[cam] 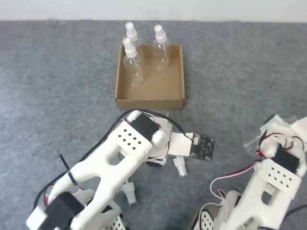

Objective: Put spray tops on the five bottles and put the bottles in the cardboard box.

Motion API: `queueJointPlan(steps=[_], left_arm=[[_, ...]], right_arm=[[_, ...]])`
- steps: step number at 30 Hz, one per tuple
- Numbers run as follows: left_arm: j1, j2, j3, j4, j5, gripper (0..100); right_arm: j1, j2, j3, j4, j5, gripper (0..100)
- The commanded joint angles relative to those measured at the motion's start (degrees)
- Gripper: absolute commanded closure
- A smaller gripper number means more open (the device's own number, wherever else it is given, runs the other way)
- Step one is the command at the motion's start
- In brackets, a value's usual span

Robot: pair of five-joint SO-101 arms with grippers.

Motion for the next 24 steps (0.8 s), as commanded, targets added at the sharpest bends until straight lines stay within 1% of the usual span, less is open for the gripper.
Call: queueJointPlan(steps=[1, 4, 8, 14, 18, 24], left_arm=[[0.1, -2.8, -3.1, 0.3, -6.0, 78], [0.7, -0.4, -3.8, -0.5, -9.1, 78], [1.0, 7.7, -7.7, -3.7, -9.2, 78], [2.6, 20.0, -16.6, -3.8, -9.8, 78], [5.2, 26.4, -19.6, -4.0, -10.9, 79], [5.6, 33.4, -21.1, -8.9, -10.9, 79]], right_arm=[[2.3, -2.0, -0.9, -2.0, 2.9, 98.3], [2.6, -2.1, -0.9, -1.9, 3.1, 98.3], [2.6, -2.1, -0.9, -1.9, 3.3, 98.3], [3.2, -2.1, -0.9, -1.9, 3.3, 98.3], [3.2, -2.2, -0.9, -1.9, 3.3, 98.3], [3.1, -2.2, -0.9, -1.9, 3.3, 98.3]])
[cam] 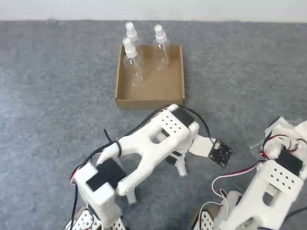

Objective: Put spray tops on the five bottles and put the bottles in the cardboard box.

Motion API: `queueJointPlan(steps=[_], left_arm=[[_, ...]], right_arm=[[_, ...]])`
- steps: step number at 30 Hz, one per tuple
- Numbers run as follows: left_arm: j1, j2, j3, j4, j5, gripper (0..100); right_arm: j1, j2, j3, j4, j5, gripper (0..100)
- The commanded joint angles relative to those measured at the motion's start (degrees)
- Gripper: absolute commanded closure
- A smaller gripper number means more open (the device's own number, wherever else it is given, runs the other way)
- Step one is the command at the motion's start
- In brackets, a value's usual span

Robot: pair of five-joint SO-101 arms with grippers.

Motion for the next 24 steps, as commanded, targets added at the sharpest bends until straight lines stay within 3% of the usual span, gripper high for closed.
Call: queueJointPlan(steps=[1, 7, 14, 19, 24], left_arm=[[0.4, 1.5, -3.0, -3.5, -0.4, 79], [0.4, 5.5, -3.0, -6.2, -0.2, 79], [0.4, 5.7, -3.0, -5.8, 0.2, 86], [0.0, 5.9, -2.9, -5.8, 6.2, 93], [-0.4, 5.5, -2.8, -1.1, 7.0, 98]], right_arm=[[0.7, -2.1, -0.9, -1.3, 0.9, 98.3], [0.6, -2.1, -0.9, -1.3, 0.9, 98.3], [0.5, -2.1, -0.9, -1.3, 0.9, 98.3], [0.5, -2.0, -0.9, -1.3, 0.9, 98.3], [0.5, -2.0, -0.9, -1.3, 0.9, 98.3]])
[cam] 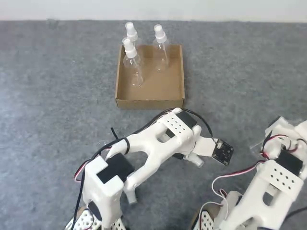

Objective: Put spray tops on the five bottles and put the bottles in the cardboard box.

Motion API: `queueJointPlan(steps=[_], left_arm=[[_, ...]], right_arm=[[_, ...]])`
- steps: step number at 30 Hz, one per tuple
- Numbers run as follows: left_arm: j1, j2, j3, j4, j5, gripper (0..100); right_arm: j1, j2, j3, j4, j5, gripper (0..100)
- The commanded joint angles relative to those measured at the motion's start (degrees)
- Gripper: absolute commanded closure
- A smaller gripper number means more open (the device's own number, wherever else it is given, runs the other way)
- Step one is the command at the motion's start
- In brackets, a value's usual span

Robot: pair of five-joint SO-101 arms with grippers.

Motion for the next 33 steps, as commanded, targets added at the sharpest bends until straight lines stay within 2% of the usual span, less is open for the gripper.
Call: queueJointPlan(steps=[1, 4, 8, 19, 26, 33], left_arm=[[-0.7, -0.4, -2.1, 3.4, 1.1, 99], [-1.2, -0.4, -2.1, 5.5, 1.8, 99], [-3.1, -0.4, -2.1, 5.5, 7.9, 99], [-11.8, -0.4, -2.0, 5.8, 17.6, 99], [-17.2, -0.4, -1.9, 6.6, 19.7, 99], [-16.2, -0.4, -2.2, 11.5, 19.8, 96]], right_arm=[[0.5, -2.0, -0.9, -1.3, 0.9, 98.3], [0.5, -2.0, -0.9, -1.3, 0.9, 98.3], [0.5, -2.0, -0.9, -1.3, 0.9, 98.3], [0.5, -2.0, -0.9, -1.3, 1.0, 98.3], [0.5, -2.0, -0.9, -1.3, 1.0, 98.3], [0.5, -2.0, -0.9, -1.3, 1.0, 98.3]])
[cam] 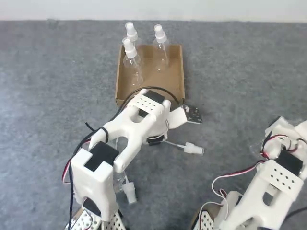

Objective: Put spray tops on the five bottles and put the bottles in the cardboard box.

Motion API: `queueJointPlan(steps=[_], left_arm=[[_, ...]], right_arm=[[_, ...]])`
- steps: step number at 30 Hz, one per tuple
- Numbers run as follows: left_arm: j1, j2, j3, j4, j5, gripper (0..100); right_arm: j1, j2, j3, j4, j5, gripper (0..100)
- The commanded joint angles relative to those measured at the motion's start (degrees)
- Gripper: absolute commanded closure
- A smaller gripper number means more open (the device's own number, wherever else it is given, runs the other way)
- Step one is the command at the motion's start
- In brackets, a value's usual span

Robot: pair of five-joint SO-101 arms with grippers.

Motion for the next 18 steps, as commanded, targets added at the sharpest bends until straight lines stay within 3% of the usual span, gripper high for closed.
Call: queueJointPlan(steps=[1, 18], left_arm=[[1.1, -0.5, -2.2, 2.5, 1.7, 93], [10.4, -0.1, -17.0, 6.4, 11.5, 78]], right_arm=[[0.5, -2.0, -0.9, -1.3, 1.0, 98.3], [0.7, -2.0, -0.9, -1.3, 1.0, 98.3]])
